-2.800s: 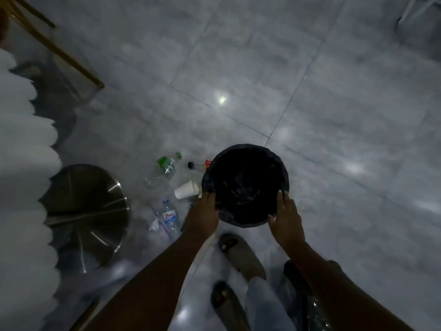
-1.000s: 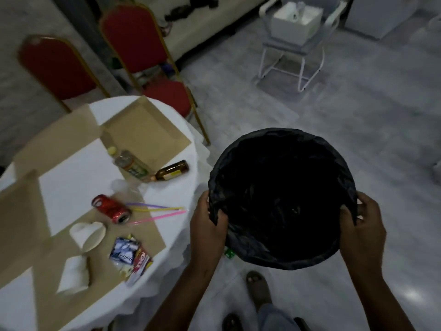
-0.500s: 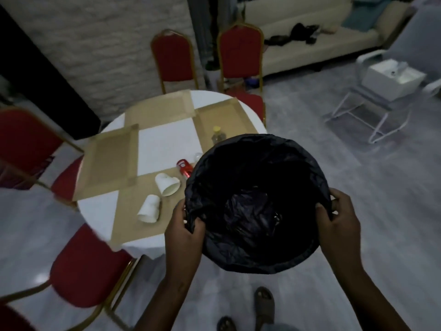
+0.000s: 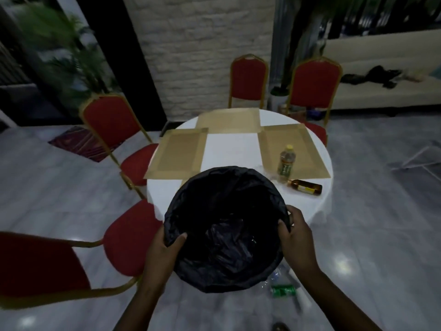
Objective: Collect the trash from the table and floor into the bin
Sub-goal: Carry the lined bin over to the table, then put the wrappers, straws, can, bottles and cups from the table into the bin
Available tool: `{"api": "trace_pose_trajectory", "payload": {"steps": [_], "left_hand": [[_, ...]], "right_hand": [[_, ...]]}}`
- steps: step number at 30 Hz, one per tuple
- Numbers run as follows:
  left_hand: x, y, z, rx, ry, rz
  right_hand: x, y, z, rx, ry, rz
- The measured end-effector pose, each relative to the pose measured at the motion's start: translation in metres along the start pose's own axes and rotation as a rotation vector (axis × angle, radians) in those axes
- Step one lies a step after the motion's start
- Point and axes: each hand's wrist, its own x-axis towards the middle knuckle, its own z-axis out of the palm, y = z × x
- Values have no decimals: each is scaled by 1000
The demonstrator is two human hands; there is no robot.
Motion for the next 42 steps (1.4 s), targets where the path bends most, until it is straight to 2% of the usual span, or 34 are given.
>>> {"api": "trace_pose_trajectory", "payload": {"steps": [3,8,15,21,26,33,37,42], "left_hand": [[7,-8,-26,53,40,-28],[17,-13,-49,105,151,24],[35,-11,-57,65,223,-23],[49,15,-45,39,377,-34],[69,21,-38,64,497,-93],[79,29,-13,-7,637,-200],[77,35,3,16,695,-202],[74,38,24,43,722,-152]], "right_hand": [[3,-6,26,6,-43,-34],[4,-10,61,-17,-68,-89],[27,-9,85,21,-170,-83],[67,-2,94,120,-335,-115],[107,52,92,-71,-390,-136],[157,143,92,-418,-533,-325],[161,183,112,-590,-635,-238],[168,197,139,-687,-657,-74]]}}
